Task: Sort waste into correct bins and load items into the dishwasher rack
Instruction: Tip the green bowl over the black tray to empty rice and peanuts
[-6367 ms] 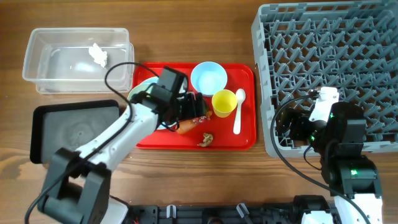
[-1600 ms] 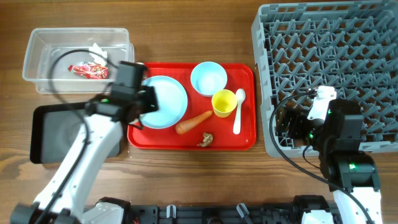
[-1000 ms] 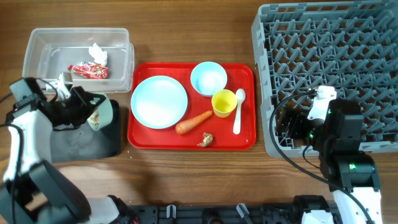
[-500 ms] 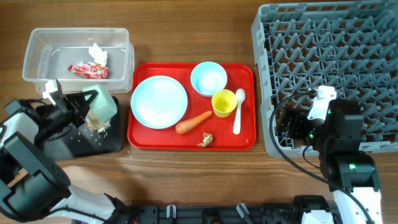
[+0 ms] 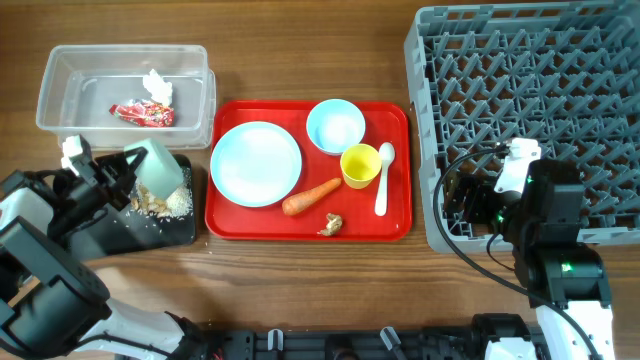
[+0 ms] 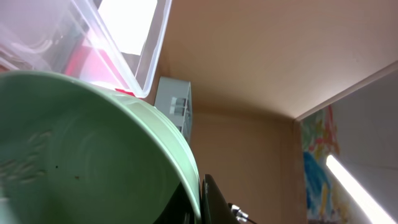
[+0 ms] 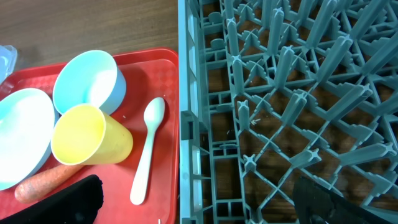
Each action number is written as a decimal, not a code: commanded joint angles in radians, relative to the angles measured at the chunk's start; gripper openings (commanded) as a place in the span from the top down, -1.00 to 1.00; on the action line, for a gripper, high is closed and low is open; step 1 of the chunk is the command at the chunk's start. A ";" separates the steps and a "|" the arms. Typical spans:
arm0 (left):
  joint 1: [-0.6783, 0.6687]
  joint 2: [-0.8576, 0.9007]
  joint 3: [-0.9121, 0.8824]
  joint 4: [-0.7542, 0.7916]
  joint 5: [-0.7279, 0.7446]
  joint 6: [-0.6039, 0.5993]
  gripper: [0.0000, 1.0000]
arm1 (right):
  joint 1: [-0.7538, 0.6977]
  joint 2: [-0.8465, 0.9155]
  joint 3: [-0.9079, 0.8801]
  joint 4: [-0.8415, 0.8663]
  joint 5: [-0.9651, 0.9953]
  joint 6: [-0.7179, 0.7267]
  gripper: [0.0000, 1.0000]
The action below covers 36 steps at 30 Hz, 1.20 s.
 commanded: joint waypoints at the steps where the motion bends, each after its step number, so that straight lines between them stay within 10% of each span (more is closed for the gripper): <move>1: 0.041 0.003 -0.001 -0.021 0.031 0.022 0.92 | 0.005 0.004 0.027 0.002 -0.017 -0.006 -0.99; 36: 0.051 0.000 -0.001 -0.041 -0.006 0.056 0.92 | 0.005 0.004 0.027 -0.034 -0.016 -0.006 -0.99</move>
